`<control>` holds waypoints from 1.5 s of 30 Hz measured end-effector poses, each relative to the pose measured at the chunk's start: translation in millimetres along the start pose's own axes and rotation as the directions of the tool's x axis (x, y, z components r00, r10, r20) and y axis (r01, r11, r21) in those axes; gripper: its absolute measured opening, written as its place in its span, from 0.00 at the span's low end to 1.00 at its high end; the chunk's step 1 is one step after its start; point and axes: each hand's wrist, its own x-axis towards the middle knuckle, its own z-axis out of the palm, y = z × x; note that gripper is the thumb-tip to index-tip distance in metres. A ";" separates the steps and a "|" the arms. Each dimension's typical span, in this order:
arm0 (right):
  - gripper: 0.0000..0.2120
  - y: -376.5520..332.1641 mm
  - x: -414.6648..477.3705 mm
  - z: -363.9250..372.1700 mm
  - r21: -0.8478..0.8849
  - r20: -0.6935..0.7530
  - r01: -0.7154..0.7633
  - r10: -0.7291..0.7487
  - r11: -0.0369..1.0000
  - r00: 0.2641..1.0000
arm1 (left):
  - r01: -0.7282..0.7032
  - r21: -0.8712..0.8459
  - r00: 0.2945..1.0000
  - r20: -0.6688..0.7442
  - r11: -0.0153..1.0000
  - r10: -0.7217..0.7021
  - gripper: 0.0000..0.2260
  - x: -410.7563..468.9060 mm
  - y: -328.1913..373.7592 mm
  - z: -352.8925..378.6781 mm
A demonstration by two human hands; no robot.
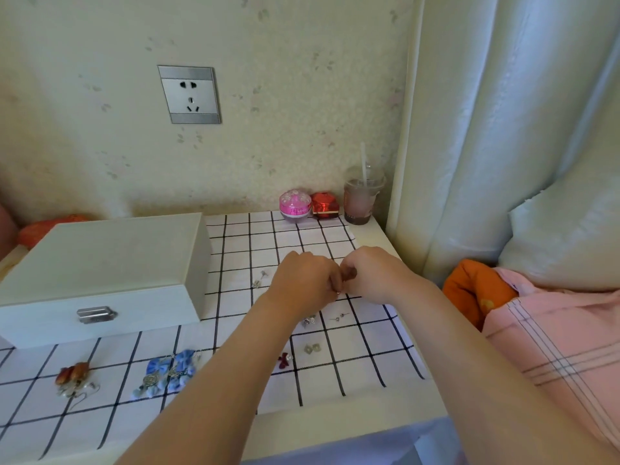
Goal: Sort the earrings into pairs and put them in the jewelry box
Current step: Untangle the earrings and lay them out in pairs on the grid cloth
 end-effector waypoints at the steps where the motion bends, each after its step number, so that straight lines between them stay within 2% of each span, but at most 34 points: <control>1: 0.03 1.3 0.3 -0.5 0.004 0.010 -0.001 0.001 1.000 1.000 | 0.002 0.001 1.000 0.005 1.000 -0.002 0.06 1.3 -0.6 1.0; 5: 0.11 4.6 -0.2 -2.4 0.023 0.034 0.005 -0.006 1.000 0.999 | 0.020 -0.007 0.999 0.030 1.000 -0.020 0.06 3.2 -7.1 0.6; 12: 0.11 0.7 -0.3 -1.0 0.069 0.028 0.010 -0.012 0.998 1.000 | 0.065 -0.084 0.997 0.044 0.994 -0.061 0.10 -3.9 -17.4 -13.5; 16: 0.13 -6.8 1.5 -1.5 0.071 -0.131 0.041 -0.031 0.997 0.991 | 0.172 -0.071 0.978 -0.110 0.983 -0.179 0.12 -13.6 -51.0 -42.0; 20: 0.12 -35.2 8.4 5.2 0.101 -0.226 0.162 -0.136 0.981 0.964 | 0.288 -0.011 0.954 -0.090 0.958 -0.288 0.15 -24.7 -83.6 -56.8; 25: 0.12 -75.9 27.1 21.0 -0.086 -0.194 0.244 -0.257 0.966 0.947 | 0.220 0.157 0.970 0.066 0.963 -0.233 0.12 -30.7 -91.2 -42.8; 30: 0.13 -94.1 41.9 31.5 -0.170 -0.164 0.213 -0.241 0.962 0.957 | 0.248 0.262 0.962 0.045 0.933 -0.268 0.09 -27.9 -88.0 -25.3; 38: 0.11 -104.3 47.5 43.5 -0.316 -0.188 0.215 -0.283 0.924 0.940 | 0.287 0.190 0.958 -0.047 0.939 -0.283 0.08 -23.6 -93.1 -29.5; 42: 0.08 -102.3 43.1 36.2 -0.196 -0.230 0.213 -0.256 0.957 0.939 | 0.268 0.081 0.961 -0.091 0.960 -0.261 0.07 -26.2 -98.8 -35.7; 45: 0.06 -98.9 34.2 24.2 0.076 -0.253 0.190 -0.165 0.979 0.953 | 0.244 -0.063 0.957 -0.144 0.968 -0.251 0.07 -35.6 -101.5 -38.8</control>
